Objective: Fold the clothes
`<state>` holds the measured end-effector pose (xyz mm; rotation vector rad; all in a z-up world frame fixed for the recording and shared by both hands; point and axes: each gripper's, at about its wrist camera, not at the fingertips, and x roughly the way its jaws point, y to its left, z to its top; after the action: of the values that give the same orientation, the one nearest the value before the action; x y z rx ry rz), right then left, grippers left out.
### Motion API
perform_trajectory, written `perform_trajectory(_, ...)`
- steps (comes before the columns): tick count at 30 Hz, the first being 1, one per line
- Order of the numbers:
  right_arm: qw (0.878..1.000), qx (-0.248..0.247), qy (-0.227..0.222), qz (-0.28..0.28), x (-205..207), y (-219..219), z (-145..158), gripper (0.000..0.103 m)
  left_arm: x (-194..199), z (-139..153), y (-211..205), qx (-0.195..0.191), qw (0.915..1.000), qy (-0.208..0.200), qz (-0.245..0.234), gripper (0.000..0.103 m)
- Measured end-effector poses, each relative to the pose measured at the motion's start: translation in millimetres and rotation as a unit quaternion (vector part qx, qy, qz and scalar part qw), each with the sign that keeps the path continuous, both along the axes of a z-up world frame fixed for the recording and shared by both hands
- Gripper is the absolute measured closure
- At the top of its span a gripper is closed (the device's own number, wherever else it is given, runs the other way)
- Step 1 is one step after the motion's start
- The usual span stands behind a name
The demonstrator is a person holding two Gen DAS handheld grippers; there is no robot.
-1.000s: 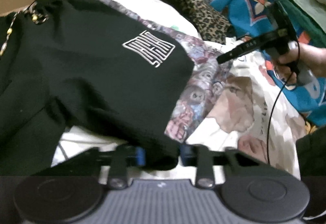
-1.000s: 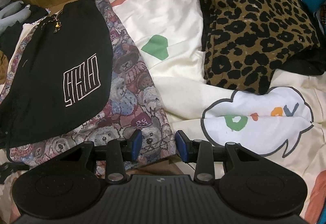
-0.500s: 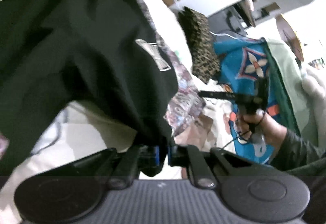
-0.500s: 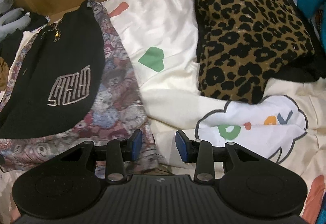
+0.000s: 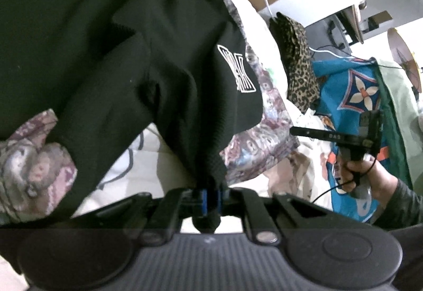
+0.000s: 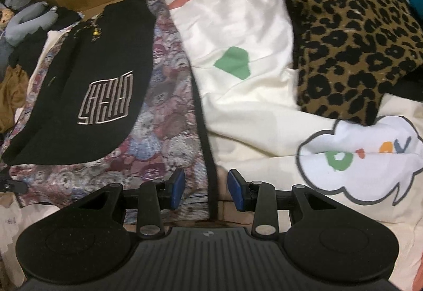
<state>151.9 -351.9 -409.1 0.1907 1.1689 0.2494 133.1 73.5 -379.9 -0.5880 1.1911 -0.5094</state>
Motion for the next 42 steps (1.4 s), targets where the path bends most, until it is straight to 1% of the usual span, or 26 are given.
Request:
perform_trajectory(1, 1.0, -0.004, 0.005, 0.006, -0.3, 2.3, -1.7, 0.06, -0.2, -0.4, -1.3, 0.001, 1.0, 0.002, -0.002, 0.096)
perform_trajectory(3, 1.0, -0.003, 0.017, 0.016, -0.9, 4.8, -4.8, 0.08, -0.6, -0.3, -4.6, -0.001, 1.0, 0.007, -0.006, 0.096)
perform_trajectory(4, 1.0, 0.001, 0.022, 0.02, -1.1, 5.2, -5.4, 0.094, -1.0, 1.0, -6.0, -0.005, 0.9999, 0.008, -0.01, 0.096)
perform_trajectory(6, 0.999, -0.006, 0.019, 0.03, -1.4, 5.8, 0.2, 0.097, -1.0, 4.8, -9.8, -0.016, 0.9997, 0.01, -0.017, 0.096)
perform_trajectory(12, 0.999, -0.044, -0.006, 0.014, 4.1, -8.0, 37.4, 0.098, -0.5, 14.7, -21.3, -0.06, 0.9975, 0.012, -0.036, 0.095)
perform_trajectory(14, 0.998, -0.062, -0.01, 0.001, 8.5, -15.0, 43.7, 0.099, -1.2, 11.9, -27.4, -0.056, 0.997, 0.017, -0.05, 0.094)
perform_trajectory(16, 0.997, -0.073, -0.005, -0.007, 12.3, -19.5, 38.6, 0.099, -3.6, 4.9, -31.5, -0.036, 0.9975, 0.026, -0.055, 0.089)
perform_trajectory(17, 0.997, -0.078, -0.002, -0.01, 14.1, -21.6, 35.3, 0.099, -4.8, 1.3, -33.5, -0.025, 0.9976, 0.03, -0.057, 0.086)
perform_trajectory(18, 0.997, -0.079, 0.002, -0.013, 15.4, -23.3, 30.6, 0.099, -5.7, -1.7, -32.9, -0.016, 0.9978, 0.035, -0.054, 0.075)
perform_trajectory(19, 0.997, -0.079, 0.007, -0.015, 16.4, -24.7, 25.2, 0.099, -6.1, -2.7, -32.0, -0.009, 0.9981, 0.036, -0.049, 0.068)
perform_trajectory(20, 0.997, -0.077, 0.009, -0.017, 16.8, -25.6, 21.6, 0.098, -6.6, -3.5, -31.1, -0.003, 0.9984, 0.036, -0.044, 0.052)
perform_trajectory(21, 0.997, -0.075, 0.009, -0.019, 16.7, -26.2, 19.2, 0.098, -7.5, -4.6, -30.1, -0.003, 0.9987, 0.034, -0.039, 0.041)
perform_trajectory(25, 0.997, -0.064, 0.01, -0.028, 15.9, -30.3, 12.4, 0.095, -6.5, -16.1, -31.7, -0.023, 0.9981, 0.049, -0.031, 0.037)
perform_trajectory(27, 0.998, -0.054, 0.007, -0.033, 14.5, -34.0, 11.2, 0.088, -5.1, -20.0, -37.0, -0.036, 0.9976, 0.05, -0.031, 0.037)
perform_trajectory(28, 0.998, -0.049, 0.005, -0.036, 13.8, -36.0, 10.7, 0.082, -4.6, -21.1, -40.3, -0.042, 0.9975, 0.046, -0.034, 0.037)
perform_trajectory(29, 0.998, -0.046, 0.003, -0.039, 13.2, -37.9, 10.1, 0.073, -4.2, -22.2, -43.6, -0.049, 0.9972, 0.042, -0.037, 0.037)
perform_trajectory(32, 0.998, -0.04, 0.002, -0.048, 12.8, -43.2, 3.5, 0.065, -2.9, -20.1, -56.0, -0.056, 0.9969, 0.018, -0.053, 0.038)
perform_trajectory(34, 0.998, -0.027, 0.003, -0.055, 12.4, -47.2, -2.5, 0.063, -1.9, -22.6, -62.7, -0.07, 0.9957, 0.018, -0.058, 0.044)
perform_trajectory(35, 0.998, -0.02, 0.004, -0.059, 12.2, -49.3, -5.6, 0.063, -1.8, -25.1, -64.8, -0.072, 0.9953, 0.024, -0.06, 0.053)
perform_trajectory(36, 0.998, -0.012, 0.004, -0.062, 12.2, -50.6, -7.2, 0.063, -1.7, -27.8, -66.7, -0.074, 0.9948, 0.031, -0.063, 0.069)
perform_trajectory(37, 0.998, -0.004, 0.004, -0.064, 12.4, -51.4, -8.0, 0.064, -2.4, -29.0, -67.2, -0.076, 0.9945, 0.035, -0.063, 0.078)
perform_trajectory(38, 0.998, 0.005, 0.004, -0.066, 12.5, -52.3, -8.7, 0.071, -3.2, -29.9, -67.5, -0.077, 0.9941, 0.04, -0.064, 0.094)
perform_trajectory(39, 0.998, 0.009, 0.005, -0.062, 12.6, -51.6, -8.2, 0.076, -4.1, -30.9, -67.8, -0.079, 0.9938, 0.045, -0.064, 0.097)
perform_trajectory(40, 0.998, 0.011, 0.007, -0.055, 12.7, -49.9, -6.9, 0.09, -4.9, -31.9, -68.1, -0.081, 0.9934, 0.05, -0.065, 0.097)
perform_trajectory(41, 0.999, 0.012, 0.009, -0.049, 12.7, -48.2, -5.7, 0.097, -5.7, -32.9, -68.5, -0.083, 0.993, 0.054, -0.065, 0.098)
perform_trajectory(42, 0.999, 0.012, 0.009, -0.045, 12.0, -47.6, -2.2, 0.098, -6.6, -31.1, -66.0, -0.091, 0.9922, 0.056, -0.064, 0.098)
